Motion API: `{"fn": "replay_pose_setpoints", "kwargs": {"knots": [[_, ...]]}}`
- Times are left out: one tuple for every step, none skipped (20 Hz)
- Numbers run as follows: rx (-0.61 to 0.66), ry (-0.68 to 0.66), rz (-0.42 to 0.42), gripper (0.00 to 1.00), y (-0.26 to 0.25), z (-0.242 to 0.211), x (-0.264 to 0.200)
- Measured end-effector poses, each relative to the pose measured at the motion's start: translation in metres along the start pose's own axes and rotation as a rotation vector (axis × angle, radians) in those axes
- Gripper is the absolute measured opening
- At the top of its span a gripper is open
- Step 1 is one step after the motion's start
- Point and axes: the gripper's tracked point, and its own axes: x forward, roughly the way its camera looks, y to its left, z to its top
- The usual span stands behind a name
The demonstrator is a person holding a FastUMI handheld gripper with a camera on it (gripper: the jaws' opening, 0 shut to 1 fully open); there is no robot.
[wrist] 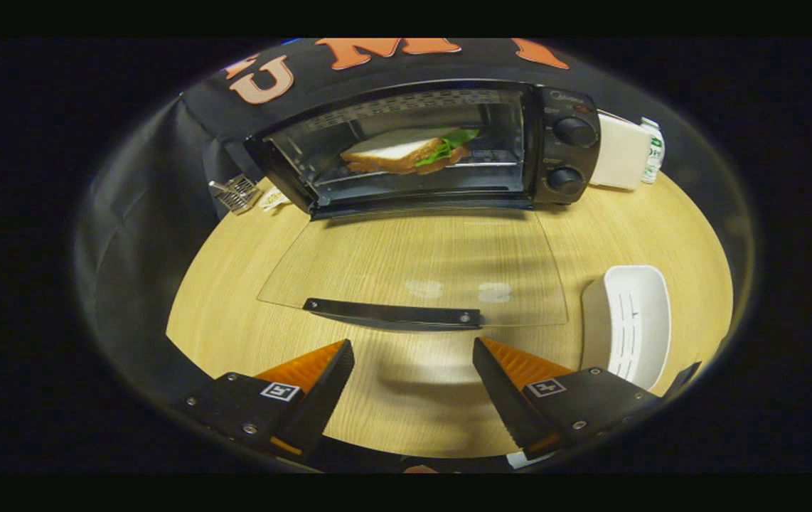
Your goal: Open the toaster oven, put the food inside, and close the toaster oven door.
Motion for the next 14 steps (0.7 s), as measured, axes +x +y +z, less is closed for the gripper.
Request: {"fn": "replay_pose_setpoints", "kwargs": {"knots": [[-0.008, 0.004, -0.003, 0.99, 0.002, 0.001, 0.005], [-0.017, 0.011, -0.008, 0.99, 0.005, 0.002, 0.011], [-0.025, 0.031, -0.01, 0.99, 0.007, 0.0, 0.016], [-0.033, 0.037, -0.013, 0.99, 0.009, 0.0, 0.021], [-0.048, 0.047, -0.024, 0.99, 0.009, -0.002, 0.025], [-0.062, 0.04, -0.032, 0.99, 0.01, 0.001, 0.024], [-0.071, 0.044, -0.034, 0.99, 0.01, -0.002, 0.026], [-0.069, 0.036, -0.035, 0.99, 0.011, 0.003, 0.022], [-0.059, 0.032, -0.035, 0.99, 0.01, 0.005, 0.019], [-0.049, 0.021, -0.032, 0.99, 0.01, 0.01, 0.018], [-0.049, 0.018, -0.029, 0.99, 0.011, 0.014, 0.015], [-0.05, 0.011, -0.031, 0.99, 0.012, 0.019, 0.015], [-0.049, -0.002, -0.031, 0.99, 0.013, 0.026, 0.013], [-0.047, -0.016, -0.029, 1.0, 0.016, 0.033, 0.012]]}}
